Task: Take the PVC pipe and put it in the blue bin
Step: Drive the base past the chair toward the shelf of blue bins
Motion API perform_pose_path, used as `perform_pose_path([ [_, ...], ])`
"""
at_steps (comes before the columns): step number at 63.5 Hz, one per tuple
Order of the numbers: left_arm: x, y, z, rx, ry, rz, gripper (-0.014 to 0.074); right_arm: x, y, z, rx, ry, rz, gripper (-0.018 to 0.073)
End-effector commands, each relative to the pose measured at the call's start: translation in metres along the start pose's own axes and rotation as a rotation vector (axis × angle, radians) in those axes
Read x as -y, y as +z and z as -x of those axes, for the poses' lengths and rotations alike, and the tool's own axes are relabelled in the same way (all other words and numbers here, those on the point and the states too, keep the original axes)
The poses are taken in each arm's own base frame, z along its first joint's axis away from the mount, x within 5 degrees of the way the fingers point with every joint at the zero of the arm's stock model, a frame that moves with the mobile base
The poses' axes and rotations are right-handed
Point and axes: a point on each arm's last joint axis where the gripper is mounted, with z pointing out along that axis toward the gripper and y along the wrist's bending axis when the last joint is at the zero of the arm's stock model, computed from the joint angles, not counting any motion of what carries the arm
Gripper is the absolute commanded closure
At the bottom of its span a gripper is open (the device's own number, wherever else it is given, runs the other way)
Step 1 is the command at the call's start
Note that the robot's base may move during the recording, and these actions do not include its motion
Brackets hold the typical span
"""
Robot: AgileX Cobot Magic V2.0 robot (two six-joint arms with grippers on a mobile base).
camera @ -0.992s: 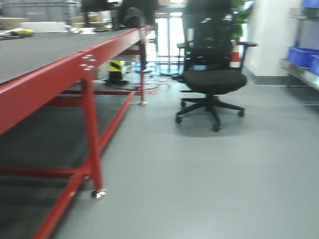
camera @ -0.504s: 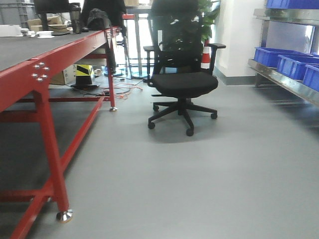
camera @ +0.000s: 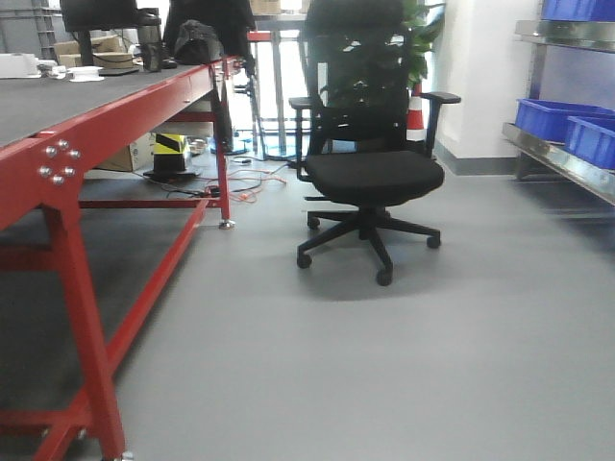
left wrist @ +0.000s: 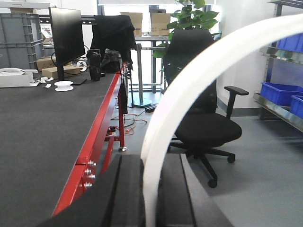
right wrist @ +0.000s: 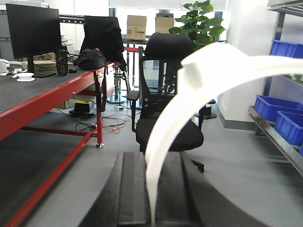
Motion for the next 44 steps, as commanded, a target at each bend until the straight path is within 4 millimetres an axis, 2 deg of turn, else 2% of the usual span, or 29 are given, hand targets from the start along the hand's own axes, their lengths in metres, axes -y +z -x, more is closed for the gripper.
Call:
perform_pose_path([
  [1,-0.0001,-0.0016,0.0043,0.038,0.001,-0.001,0.0707,0.0000,-0.0015,0.0033,0.031,-0.013,0.000,0.0715],
  [44,-0.0001,-0.0016,0.0043,0.038,0.001,-0.001,0.0707,0.0000,-0.0015,0.0033,0.031,-0.013,0.000,0.0715],
])
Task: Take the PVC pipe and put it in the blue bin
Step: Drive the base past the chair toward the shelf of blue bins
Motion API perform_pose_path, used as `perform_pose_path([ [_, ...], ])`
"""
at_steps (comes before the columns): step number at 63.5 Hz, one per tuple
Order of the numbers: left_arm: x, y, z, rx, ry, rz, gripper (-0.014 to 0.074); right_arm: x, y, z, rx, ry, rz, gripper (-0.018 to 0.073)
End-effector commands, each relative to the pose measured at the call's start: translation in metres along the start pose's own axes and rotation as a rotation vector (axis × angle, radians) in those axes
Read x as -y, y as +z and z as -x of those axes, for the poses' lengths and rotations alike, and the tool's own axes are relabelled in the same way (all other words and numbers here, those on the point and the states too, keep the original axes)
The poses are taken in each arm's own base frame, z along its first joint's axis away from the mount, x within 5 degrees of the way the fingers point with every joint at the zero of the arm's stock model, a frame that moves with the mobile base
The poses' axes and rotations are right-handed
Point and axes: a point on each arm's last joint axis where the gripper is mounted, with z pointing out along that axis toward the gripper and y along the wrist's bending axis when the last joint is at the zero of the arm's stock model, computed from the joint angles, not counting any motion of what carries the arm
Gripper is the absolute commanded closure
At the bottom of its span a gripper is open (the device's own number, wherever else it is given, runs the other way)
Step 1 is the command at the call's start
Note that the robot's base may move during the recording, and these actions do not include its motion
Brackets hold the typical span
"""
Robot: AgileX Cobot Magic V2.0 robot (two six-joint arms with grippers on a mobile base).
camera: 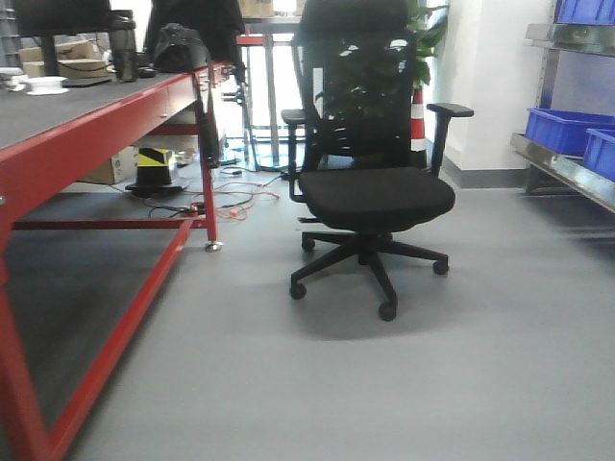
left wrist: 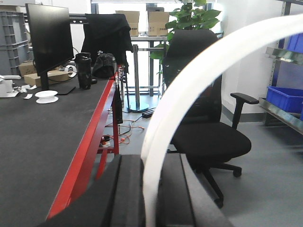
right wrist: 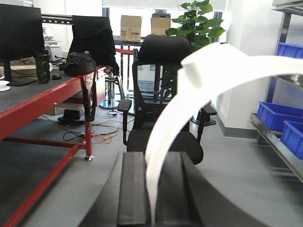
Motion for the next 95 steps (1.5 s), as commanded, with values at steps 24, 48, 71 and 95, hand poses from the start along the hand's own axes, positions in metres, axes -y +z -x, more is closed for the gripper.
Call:
perform_pose_path([
  [24,-0.0001,-0.0016,0.0043,0.038,0.001,-0.001,0.0707,0.0000,-0.0015,0.0033,0.031,-0.013,0.000,0.0715],
  [48,-0.0001,-0.0016,0.0043,0.038,0.001,-0.001,0.0707,0.0000,-0.0015,0.0033,0.031,-0.013,0.000,0.0715],
  [71,-0.0001,-0.0016,0.0043,0.038,0.001,-0.001,0.0707,0.0000,-0.0015,0.0033,0.031,-0.013,0.000,0.0715],
  [95,-0.0001,-0.0016,0.0043,0.038,0.001,-0.001,0.0707,0.0000,-0.0015,0.0033,0.031,-0.013,0.000,0.0715],
])
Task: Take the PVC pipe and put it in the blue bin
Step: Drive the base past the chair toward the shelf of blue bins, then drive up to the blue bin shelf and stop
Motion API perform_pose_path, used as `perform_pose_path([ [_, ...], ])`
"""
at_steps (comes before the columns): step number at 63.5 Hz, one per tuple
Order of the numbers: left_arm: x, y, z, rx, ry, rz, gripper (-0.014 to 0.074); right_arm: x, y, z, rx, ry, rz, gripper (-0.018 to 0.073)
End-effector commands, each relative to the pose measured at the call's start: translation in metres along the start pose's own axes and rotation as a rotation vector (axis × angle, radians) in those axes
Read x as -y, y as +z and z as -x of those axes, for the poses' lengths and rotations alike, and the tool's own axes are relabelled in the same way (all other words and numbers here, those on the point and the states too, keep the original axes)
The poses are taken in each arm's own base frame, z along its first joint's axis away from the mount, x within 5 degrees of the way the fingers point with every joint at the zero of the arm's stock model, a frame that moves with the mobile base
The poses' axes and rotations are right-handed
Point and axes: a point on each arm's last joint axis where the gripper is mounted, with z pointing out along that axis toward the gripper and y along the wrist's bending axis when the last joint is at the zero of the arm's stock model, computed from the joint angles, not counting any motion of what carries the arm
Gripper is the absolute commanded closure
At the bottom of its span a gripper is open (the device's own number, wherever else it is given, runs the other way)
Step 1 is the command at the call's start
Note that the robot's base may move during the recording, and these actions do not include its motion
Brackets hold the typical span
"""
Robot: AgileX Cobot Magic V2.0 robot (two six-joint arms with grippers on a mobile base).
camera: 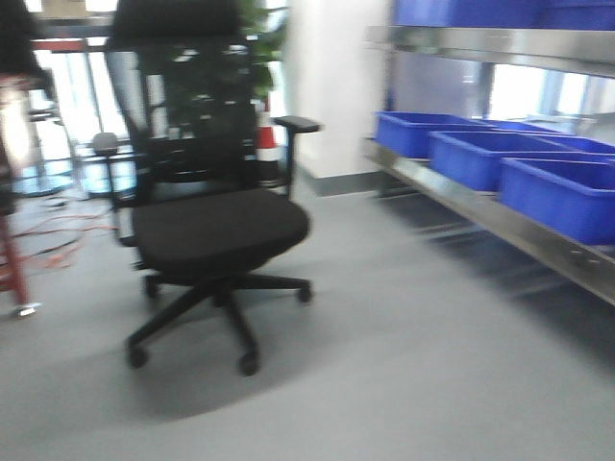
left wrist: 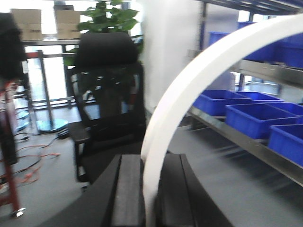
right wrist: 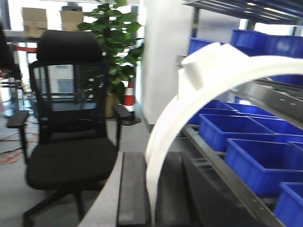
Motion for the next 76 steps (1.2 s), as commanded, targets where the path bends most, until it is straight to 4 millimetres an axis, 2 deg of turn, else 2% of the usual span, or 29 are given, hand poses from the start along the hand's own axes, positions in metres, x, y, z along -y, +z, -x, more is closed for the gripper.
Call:
perform_pose_path([
  [1,-0.0001,-0.0016,0.0043,0.038,0.001,-0.001,0.0707,0.0000,-0.0015,0.0033,0.031,-0.013,0.000,0.0715],
  [76,-0.0001,-0.0016,0.0043,0.038,0.001,-0.001,0.0707,0.0000,-0.0015,0.0033,0.031,-0.013,0.000,0.0715],
])
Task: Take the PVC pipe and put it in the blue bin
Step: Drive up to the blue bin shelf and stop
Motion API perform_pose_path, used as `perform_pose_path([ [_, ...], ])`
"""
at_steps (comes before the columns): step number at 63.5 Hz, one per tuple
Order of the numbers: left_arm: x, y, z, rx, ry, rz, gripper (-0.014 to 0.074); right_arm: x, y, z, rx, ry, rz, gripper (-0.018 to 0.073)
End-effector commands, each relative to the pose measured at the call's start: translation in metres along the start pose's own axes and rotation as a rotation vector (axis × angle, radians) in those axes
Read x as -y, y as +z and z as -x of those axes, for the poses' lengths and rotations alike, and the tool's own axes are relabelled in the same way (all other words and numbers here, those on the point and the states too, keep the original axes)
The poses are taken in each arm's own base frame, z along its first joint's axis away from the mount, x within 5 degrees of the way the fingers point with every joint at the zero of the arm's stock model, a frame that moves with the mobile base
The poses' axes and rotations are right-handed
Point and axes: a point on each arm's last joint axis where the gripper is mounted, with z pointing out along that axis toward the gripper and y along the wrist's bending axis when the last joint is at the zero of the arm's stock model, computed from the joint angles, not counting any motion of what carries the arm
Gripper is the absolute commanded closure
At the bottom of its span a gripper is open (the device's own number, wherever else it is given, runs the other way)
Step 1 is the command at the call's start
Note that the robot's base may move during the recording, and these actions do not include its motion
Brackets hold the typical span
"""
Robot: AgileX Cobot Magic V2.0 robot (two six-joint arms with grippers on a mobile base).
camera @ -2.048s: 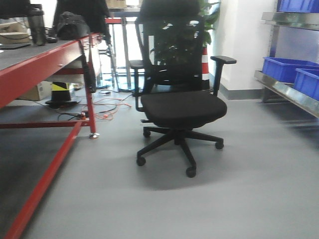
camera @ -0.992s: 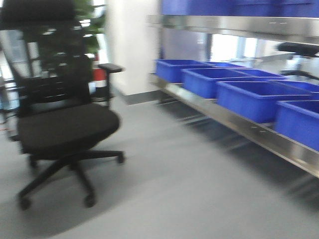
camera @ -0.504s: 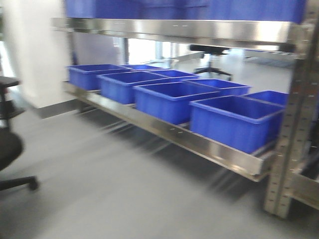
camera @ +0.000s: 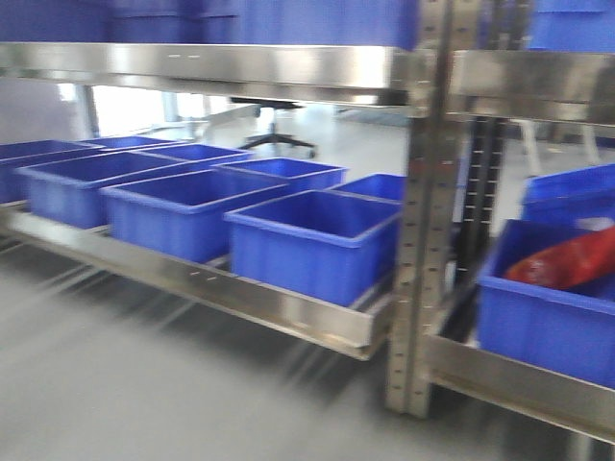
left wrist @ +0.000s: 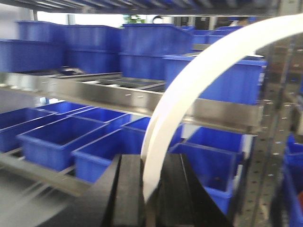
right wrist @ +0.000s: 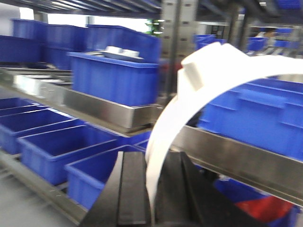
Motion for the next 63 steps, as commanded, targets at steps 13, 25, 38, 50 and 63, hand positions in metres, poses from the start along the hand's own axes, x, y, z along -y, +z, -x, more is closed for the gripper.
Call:
perform_pose_path([
  [13,-0.0001,-0.0016,0.0043,0.038,0.001,-0.001,0.0707,0.0000,-0.0015,0.0033,0.031,-0.013,0.000,0.0715],
  [25,-0.0001,-0.0016,0.0043,0.038,0.001,-0.001,0.0707,0.0000,-0.0015,0.0033,0.031,-0.013,0.000,0.0715],
  [38,-0.0001,-0.0016,0.0043,0.038,0.001,-0.001,0.0707,0.0000,-0.0015,0.0033,0.031,-0.013,0.000,0.0715],
  [50,-0.0001,-0.0016,0.0043,0.038,0.001,-0.001,0.0707,0.0000,-0.0015,0.0033,0.031,-0.013,0.000,0.0715],
  [63,-0.0001,-0.0016,0.0043,0.038,0.001,-0.001,0.0707,0.0000,-0.0015,0.0033,0.031,-0.013,0.000,0.0715],
])
